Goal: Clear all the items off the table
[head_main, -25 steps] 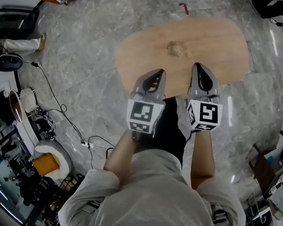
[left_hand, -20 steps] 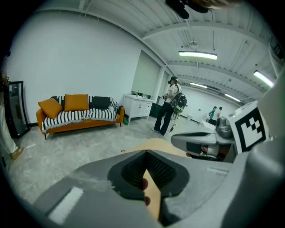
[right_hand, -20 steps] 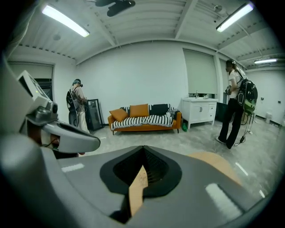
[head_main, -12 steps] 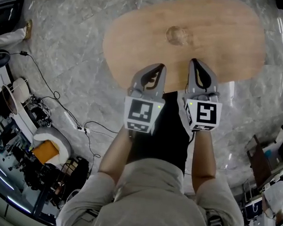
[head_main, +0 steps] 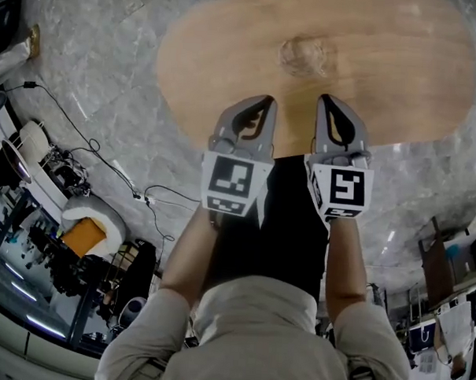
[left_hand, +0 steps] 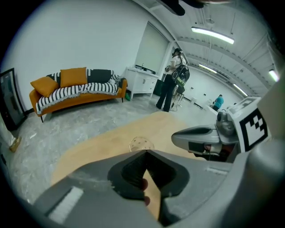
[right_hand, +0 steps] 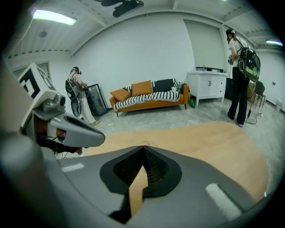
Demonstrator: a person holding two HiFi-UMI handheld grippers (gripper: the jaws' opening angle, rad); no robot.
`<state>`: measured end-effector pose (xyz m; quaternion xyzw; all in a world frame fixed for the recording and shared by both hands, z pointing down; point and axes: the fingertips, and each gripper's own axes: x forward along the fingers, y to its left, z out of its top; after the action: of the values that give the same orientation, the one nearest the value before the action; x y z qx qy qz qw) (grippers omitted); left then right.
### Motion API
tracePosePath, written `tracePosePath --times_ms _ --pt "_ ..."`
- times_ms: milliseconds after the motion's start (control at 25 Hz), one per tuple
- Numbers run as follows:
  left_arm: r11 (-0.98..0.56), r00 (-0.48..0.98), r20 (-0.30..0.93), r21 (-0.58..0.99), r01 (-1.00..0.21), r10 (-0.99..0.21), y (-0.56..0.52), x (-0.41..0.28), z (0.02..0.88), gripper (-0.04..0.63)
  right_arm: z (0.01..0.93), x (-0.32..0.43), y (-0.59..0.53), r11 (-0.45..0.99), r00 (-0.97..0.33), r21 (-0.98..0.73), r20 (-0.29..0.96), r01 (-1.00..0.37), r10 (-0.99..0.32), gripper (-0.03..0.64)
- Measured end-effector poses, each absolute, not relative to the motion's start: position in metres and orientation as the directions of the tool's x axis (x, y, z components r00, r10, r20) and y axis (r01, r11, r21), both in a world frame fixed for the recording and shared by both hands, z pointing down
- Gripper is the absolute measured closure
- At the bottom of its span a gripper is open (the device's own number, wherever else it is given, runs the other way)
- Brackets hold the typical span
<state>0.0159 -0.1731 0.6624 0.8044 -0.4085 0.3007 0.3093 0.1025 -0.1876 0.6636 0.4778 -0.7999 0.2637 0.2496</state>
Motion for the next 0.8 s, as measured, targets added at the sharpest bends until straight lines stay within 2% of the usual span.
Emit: tracePosePath --times_ms 120,280,440,600,800 --pt "-0.489 0.467 0.758 0.226 -0.843 -0.455 -0.183 0.020 0.677 0.575 0.674 0.104 -0.191 0.407 -0.429 -0.200 0.662 -0.891 -0.614 0.611" --pt "-0.452 0.326 0.831 0.102 -0.886 -0.451 -0.197 0.004 0.701 0.575 0.678 0.109 -0.193 0.384 -0.430 -0.227 0.666 -0.895 -0.609 0.611" --pt "-0.420 0.346 0.864 0.178 -0.890 -0.365 -0.204 0.013 0.720 0.575 0.683 0.121 -0.197 0.357 -0.428 -0.253 0.677 -0.899 -0.599 0.611" --pt "-0.475 0.333 0.906 0.179 -0.862 -0.262 -0.207 0.021 0.735 0.574 0.688 0.135 -0.202 0.323 -0.408 -0.258 0.681 -0.911 -0.608 0.611" --pt "-0.476 0.315 0.922 0.178 -0.862 -0.226 -0.227 0.020 0.744 0.574 0.693 0.149 -0.208 0.280 -0.383 -0.263 0.692 -0.923 -0.613 0.611"
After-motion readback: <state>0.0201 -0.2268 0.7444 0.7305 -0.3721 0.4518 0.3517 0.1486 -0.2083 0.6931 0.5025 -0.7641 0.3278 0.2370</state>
